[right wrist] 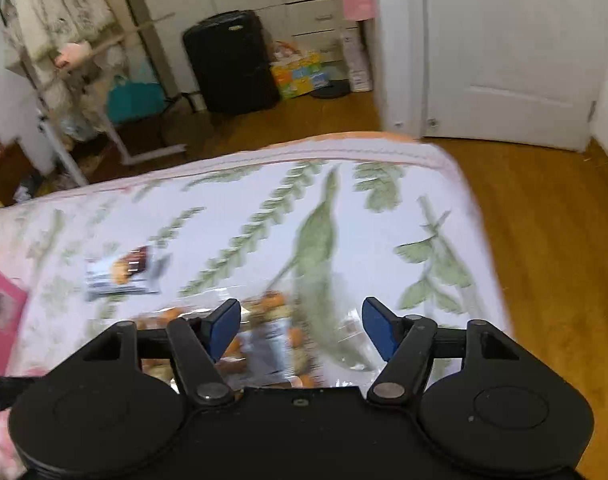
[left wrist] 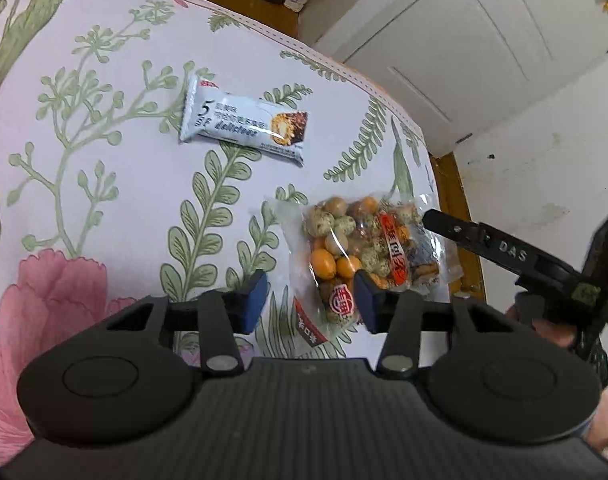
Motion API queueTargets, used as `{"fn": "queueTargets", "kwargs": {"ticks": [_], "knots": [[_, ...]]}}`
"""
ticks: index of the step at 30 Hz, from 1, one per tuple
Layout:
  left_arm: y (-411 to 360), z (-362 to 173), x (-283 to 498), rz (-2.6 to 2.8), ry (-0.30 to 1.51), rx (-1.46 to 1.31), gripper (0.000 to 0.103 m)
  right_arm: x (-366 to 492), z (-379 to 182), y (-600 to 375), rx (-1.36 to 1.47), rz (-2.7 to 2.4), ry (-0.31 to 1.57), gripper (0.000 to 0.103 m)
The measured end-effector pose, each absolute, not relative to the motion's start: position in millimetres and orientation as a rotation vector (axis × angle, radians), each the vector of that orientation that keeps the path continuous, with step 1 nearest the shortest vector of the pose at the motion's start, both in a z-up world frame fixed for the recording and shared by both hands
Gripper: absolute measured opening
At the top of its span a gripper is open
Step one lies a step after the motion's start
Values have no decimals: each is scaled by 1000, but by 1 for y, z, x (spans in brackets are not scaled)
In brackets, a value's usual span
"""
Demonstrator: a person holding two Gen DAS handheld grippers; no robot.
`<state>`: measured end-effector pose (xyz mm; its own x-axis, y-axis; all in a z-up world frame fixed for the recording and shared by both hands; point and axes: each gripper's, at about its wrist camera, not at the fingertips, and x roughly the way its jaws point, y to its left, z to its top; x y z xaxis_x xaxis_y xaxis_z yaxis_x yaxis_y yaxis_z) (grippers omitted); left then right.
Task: Organize snacks
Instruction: 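Move the left tool to the clear speckled-egg bag and grasp it, then carry the egg bag into the pink box and open the left tool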
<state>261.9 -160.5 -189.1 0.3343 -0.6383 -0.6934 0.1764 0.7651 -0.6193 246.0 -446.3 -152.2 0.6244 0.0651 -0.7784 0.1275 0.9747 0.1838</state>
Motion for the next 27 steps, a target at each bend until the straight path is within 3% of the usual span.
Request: {"fn": "queueTargets", "kwargs": {"ticks": [3,5,7,9,10,13,16,27], "knots": [[-164,-192,263,-580,1113,-464,27,250,-165,-457,338,-4,961,78],[-164,-197,265,-641,1123,-511,27,242,-166,-456,388,-3,926,77],[-166,-203,268,-685,1163,-544,27,237,-164,-452,401,-16,891,61],[-168,-204,266,-655,1162,-527,27,235,-163,-448,405,17,912,52],[-169,-203,265,-640,1141,-508,27,235,-163,-445,397,37,929,41],[-169,-195,259,-615,1066,-423,27,231,-160,-436,366,52,961,37],[-171,-181,252,-622,1016,-262,25,219,-161,-431,393,31,998,19],[-146,-156,216,-651,1148,16,25,167,-144,-367,320,-16,1093,16]]}}
